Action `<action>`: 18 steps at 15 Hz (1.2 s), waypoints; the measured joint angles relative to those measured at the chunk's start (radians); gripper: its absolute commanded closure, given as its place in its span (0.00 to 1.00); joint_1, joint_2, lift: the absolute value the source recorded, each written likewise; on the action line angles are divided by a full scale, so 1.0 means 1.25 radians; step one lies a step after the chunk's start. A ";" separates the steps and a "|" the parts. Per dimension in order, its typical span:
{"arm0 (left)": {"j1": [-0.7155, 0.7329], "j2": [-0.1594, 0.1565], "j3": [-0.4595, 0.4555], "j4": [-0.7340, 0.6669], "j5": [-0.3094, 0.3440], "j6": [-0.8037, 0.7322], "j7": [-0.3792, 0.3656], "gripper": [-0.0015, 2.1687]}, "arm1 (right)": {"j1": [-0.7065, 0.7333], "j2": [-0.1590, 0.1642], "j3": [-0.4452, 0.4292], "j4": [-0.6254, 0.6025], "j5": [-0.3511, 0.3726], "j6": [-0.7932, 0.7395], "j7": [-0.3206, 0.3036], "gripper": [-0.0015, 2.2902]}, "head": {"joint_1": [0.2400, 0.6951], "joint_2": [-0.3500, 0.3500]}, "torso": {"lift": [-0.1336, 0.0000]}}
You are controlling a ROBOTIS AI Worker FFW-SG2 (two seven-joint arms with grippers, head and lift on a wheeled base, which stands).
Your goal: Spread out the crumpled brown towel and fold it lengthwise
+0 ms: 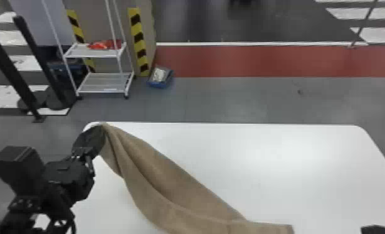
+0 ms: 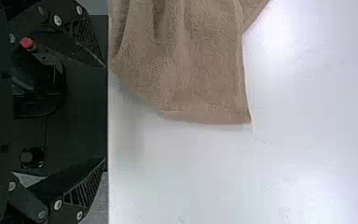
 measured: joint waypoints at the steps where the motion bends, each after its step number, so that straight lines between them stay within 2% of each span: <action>1: 0.000 0.000 -0.001 0.000 -0.001 0.000 0.000 0.87 | -0.019 0.000 -0.007 0.013 -0.011 -0.044 0.002 0.09 | 1.00 0.55 | 1.00; 3: -0.001 0.000 -0.007 0.000 -0.003 0.000 0.003 0.87 | -0.054 0.000 -0.013 0.080 -0.047 -0.206 0.034 0.10 | 1.00 0.55 | 1.00; 5: -0.001 0.000 -0.020 0.000 -0.013 0.001 0.004 0.87 | -0.112 -0.002 -0.017 0.212 -0.122 -0.390 0.105 0.15 | 1.00 0.59 | 1.00; 7: -0.001 0.000 -0.039 0.001 -0.036 0.002 0.006 0.87 | -0.161 -0.006 -0.004 0.322 -0.154 -0.490 0.115 0.15 | 1.00 0.59 | 1.00; 10: -0.001 0.000 -0.050 -0.002 -0.056 0.004 0.007 0.87 | -0.174 -0.003 0.057 0.389 -0.088 -0.558 0.079 0.15 | 1.00 0.60 | 1.00; 12: -0.002 0.000 -0.047 -0.002 -0.056 0.010 0.007 0.87 | -0.166 -0.002 0.071 0.404 -0.065 -0.576 0.066 0.18 | 1.00 0.61 | 1.00; 15: -0.007 0.000 -0.045 -0.001 -0.056 0.021 0.007 0.87 | -0.135 -0.003 0.070 0.371 -0.038 -0.589 0.049 0.18 | 1.00 0.59 | 1.00; 18: -0.010 -0.001 -0.047 0.002 -0.056 0.022 0.008 0.87 | -0.116 -0.004 0.072 0.338 0.025 -0.589 0.042 0.18 | 1.00 0.56 | 1.00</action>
